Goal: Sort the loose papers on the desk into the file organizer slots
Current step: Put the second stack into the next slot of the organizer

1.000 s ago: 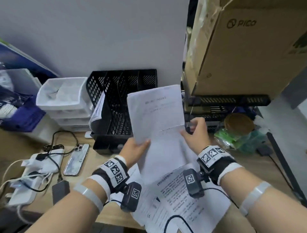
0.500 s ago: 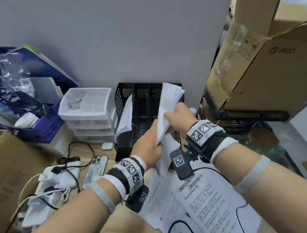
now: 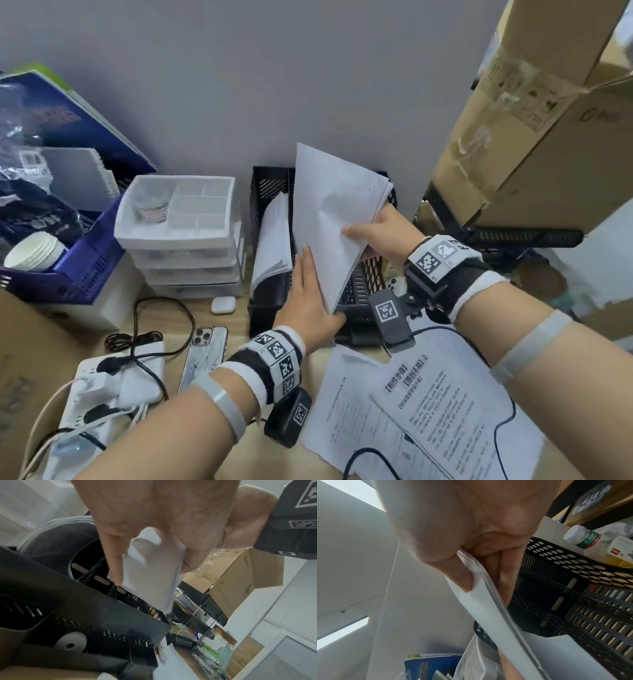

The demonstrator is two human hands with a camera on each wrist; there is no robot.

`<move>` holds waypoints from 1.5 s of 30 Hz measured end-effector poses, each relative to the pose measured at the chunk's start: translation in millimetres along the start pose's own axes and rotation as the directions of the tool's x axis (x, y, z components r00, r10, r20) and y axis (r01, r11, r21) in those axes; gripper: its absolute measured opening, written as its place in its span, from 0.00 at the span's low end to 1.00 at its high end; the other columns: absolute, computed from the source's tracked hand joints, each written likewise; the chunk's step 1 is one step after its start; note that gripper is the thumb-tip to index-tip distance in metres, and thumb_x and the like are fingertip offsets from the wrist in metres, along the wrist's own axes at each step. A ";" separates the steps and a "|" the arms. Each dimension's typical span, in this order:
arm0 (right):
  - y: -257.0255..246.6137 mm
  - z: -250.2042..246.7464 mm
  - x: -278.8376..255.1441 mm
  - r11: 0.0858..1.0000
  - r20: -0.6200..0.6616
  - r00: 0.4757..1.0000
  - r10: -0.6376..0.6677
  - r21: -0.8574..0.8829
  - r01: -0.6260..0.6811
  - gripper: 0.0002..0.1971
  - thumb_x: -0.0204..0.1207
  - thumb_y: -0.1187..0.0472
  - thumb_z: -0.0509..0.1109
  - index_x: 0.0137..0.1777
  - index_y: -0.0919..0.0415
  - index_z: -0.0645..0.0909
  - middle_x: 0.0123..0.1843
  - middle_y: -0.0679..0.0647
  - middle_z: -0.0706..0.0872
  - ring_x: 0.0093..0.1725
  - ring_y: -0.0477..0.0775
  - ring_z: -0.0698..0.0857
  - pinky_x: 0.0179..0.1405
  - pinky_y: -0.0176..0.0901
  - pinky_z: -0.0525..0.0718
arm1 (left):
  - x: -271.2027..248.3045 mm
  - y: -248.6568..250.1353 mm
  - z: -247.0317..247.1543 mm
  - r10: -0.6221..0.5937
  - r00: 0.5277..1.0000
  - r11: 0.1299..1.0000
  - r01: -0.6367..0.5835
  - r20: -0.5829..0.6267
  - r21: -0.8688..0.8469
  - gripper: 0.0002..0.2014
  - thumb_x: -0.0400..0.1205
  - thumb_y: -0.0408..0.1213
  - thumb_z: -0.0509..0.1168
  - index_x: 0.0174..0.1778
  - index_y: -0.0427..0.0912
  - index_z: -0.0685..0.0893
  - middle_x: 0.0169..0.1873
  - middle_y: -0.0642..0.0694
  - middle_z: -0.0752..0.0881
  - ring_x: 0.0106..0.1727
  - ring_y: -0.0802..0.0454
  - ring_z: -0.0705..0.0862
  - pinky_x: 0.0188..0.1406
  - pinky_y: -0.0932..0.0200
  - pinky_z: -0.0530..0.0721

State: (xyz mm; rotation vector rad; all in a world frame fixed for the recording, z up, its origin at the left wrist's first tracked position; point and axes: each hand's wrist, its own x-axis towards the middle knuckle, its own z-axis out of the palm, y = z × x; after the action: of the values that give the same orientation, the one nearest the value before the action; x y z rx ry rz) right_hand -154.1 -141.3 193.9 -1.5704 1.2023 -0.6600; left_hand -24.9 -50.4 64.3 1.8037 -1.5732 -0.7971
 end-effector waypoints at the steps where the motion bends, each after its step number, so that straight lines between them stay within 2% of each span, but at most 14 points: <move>1: -1.4 1.9 1.2 1.000 -0.005 1.000 0.007 -0.003 -0.007 0.19 0.77 0.68 0.70 0.68 0.64 0.79 0.59 0.60 0.89 0.55 0.60 0.89 0.52 0.62 0.90 | 3.3 -2.1 -1.0 -0.001 1.000 1.000 0.001 -0.005 -0.020 0.65 0.69 0.49 0.73 0.72 0.72 0.16 0.88 0.54 0.39 0.82 0.39 0.70 0.70 0.39 0.81; 3: -4.1 6.2 5.2 1.000 -0.020 1.000 0.019 -0.021 -0.019 0.18 0.78 0.68 0.69 0.68 0.64 0.79 0.60 0.61 0.88 0.56 0.60 0.89 0.54 0.61 0.89 | 11.7 -7.1 -2.1 -0.001 1.000 0.998 0.001 -0.013 -0.058 0.65 0.70 0.46 0.74 0.72 0.74 0.16 0.88 0.52 0.42 0.81 0.38 0.71 0.71 0.37 0.81; 9: -10.9 22.5 23.0 0.990 -0.113 0.993 -0.021 -0.138 0.005 0.15 0.80 0.67 0.67 0.65 0.70 0.80 0.53 0.57 0.86 0.56 0.61 0.87 0.60 0.58 0.86 | 38.5 -21.3 -7.5 -0.039 0.998 0.999 0.039 0.052 -0.008 0.61 0.75 0.40 0.73 0.84 0.58 0.25 0.87 0.42 0.54 0.77 0.40 0.75 0.75 0.44 0.78; 13: -8.9 30.4 38.7 0.983 -0.160 0.987 -0.030 -0.183 0.000 0.17 0.80 0.66 0.66 0.67 0.71 0.79 0.62 0.64 0.87 0.61 0.64 0.86 0.63 0.55 0.85 | 52.0 -33.4 -11.1 -0.087 0.993 0.996 0.086 0.083 0.017 0.60 0.73 0.44 0.74 0.85 0.59 0.31 0.84 0.41 0.64 0.74 0.43 0.79 0.73 0.43 0.81; 19: -3.6 45.0 58.0 0.981 -0.207 0.978 -0.034 -0.192 -0.006 0.17 0.80 0.62 0.66 0.66 0.70 0.80 0.63 0.64 0.86 0.62 0.65 0.85 0.62 0.54 0.85 | 75.4 -52.3 -15.2 -0.138 0.989 0.990 0.137 0.047 0.024 0.44 0.75 0.44 0.73 0.83 0.60 0.56 0.70 0.48 0.84 0.63 0.43 0.87 0.66 0.42 0.86; 22: 1.6 52.1 64.8 0.935 -0.188 0.982 -0.013 -0.350 -0.055 0.16 0.81 0.58 0.64 0.63 0.67 0.80 0.58 0.63 0.87 0.52 0.68 0.89 0.53 0.62 0.88 | 84.6 -57.9 -14.3 -0.170 0.983 0.984 0.165 0.069 0.072 0.41 0.75 0.47 0.72 0.82 0.56 0.60 0.69 0.46 0.85 0.62 0.43 0.88 0.65 0.43 0.86; 24: 7.2 57.5 66.7 0.879 -0.178 0.984 0.002 -0.469 -0.087 0.15 0.82 0.56 0.61 0.62 0.64 0.79 0.55 0.63 0.87 0.47 0.67 0.90 0.51 0.60 0.89 | 84.2 -54.6 -13.3 -0.162 0.984 0.984 0.155 0.074 0.093 0.37 0.76 0.44 0.71 0.81 0.53 0.64 0.67 0.45 0.86 0.61 0.42 0.88 0.64 0.45 0.87; 29: 27.2 81.5 70.7 0.896 -0.180 0.984 0.002 -0.437 -0.081 0.14 0.84 0.56 0.59 0.61 0.66 0.77 0.55 0.65 0.86 0.47 0.66 0.89 0.50 0.59 0.89 | 88.7 -48.4 -8.8 -0.153 0.988 0.979 0.146 0.035 0.140 0.18 0.83 0.39 0.67 0.69 0.43 0.76 0.57 0.41 0.89 0.59 0.39 0.87 0.60 0.46 0.85; 32: 42.0 92.6 70.6 0.879 -0.122 0.992 0.024 -0.471 -0.079 0.13 0.85 0.59 0.58 0.61 0.67 0.76 0.56 0.65 0.85 0.49 0.63 0.86 0.48 0.46 0.81 | 93.8 -52.2 -5.6 -0.147 0.989 0.981 0.148 -0.018 0.125 0.13 0.83 0.38 0.64 0.64 0.42 0.78 0.54 0.39 0.89 0.56 0.38 0.88 0.59 0.42 0.86; 35: 63.0 97.4 70.6 0.841 -0.077 0.989 0.123 -0.522 -0.145 0.15 0.84 0.61 0.57 0.63 0.70 0.77 0.60 0.68 0.85 0.58 0.68 0.84 0.48 0.44 0.75 | 92.6 -56.1 -3.2 -0.172 0.985 0.978 0.172 -0.006 0.118 0.18 0.83 0.35 0.63 0.69 0.42 0.75 0.57 0.38 0.88 0.58 0.38 0.87 0.63 0.41 0.85; 38: 74.0 100.2 67.2 0.827 -0.037 0.984 0.177 -0.537 -0.169 0.17 0.84 0.59 0.57 0.64 0.69 0.77 0.61 0.68 0.85 0.59 0.68 0.83 0.54 0.47 0.79 | 88.6 -66.9 -1.8 -0.181 0.983 0.980 0.179 0.013 0.092 0.25 0.80 0.35 0.63 0.75 0.44 0.70 0.63 0.38 0.86 0.62 0.38 0.86 0.66 0.39 0.84; 41: 83.5 102.6 65.6 0.843 0.020 0.983 0.181 -0.518 -0.144 0.19 0.82 0.54 0.60 0.67 0.65 0.77 0.60 0.64 0.86 0.58 0.66 0.85 0.60 0.53 0.83 | 77.6 -73.5 -1.6 -0.186 0.980 0.982 0.184 0.065 0.035 0.31 0.81 0.40 0.67 0.80 0.49 0.65 0.61 0.44 0.85 0.60 0.42 0.87 0.67 0.42 0.84; 43: 88.8 104.7 62.5 0.844 0.076 0.985 0.157 -0.527 -0.094 0.20 0.80 0.51 0.64 0.67 0.62 0.76 0.58 0.61 0.88 0.57 0.63 0.86 0.58 0.51 0.84 | 69.4 -75.2 -0.8 -0.222 0.974 0.975 0.221 0.048 0.032 0.26 0.80 0.40 0.69 0.74 0.48 0.70 0.56 0.46 0.85 0.56 0.44 0.87 0.62 0.46 0.85; 45: 93.2 104.5 55.8 0.872 0.125 0.986 0.111 -0.489 -0.036 0.22 0.78 0.51 0.68 0.69 0.59 0.75 0.58 0.57 0.88 0.57 0.58 0.87 0.58 0.49 0.84 | 60.9 -76.1 -1.0 -0.240 0.971 0.970 0.241 -0.020 0.039 0.12 0.81 0.40 0.67 0.58 0.45 0.75 0.47 0.44 0.85 0.48 0.44 0.87 0.53 0.49 0.85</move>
State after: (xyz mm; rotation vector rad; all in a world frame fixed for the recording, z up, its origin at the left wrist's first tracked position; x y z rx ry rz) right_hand -79.4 -152.4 63.5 -1.9362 1.3744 -0.1821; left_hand 30.4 -102.5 3.3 2.0525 -1.3867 -0.8641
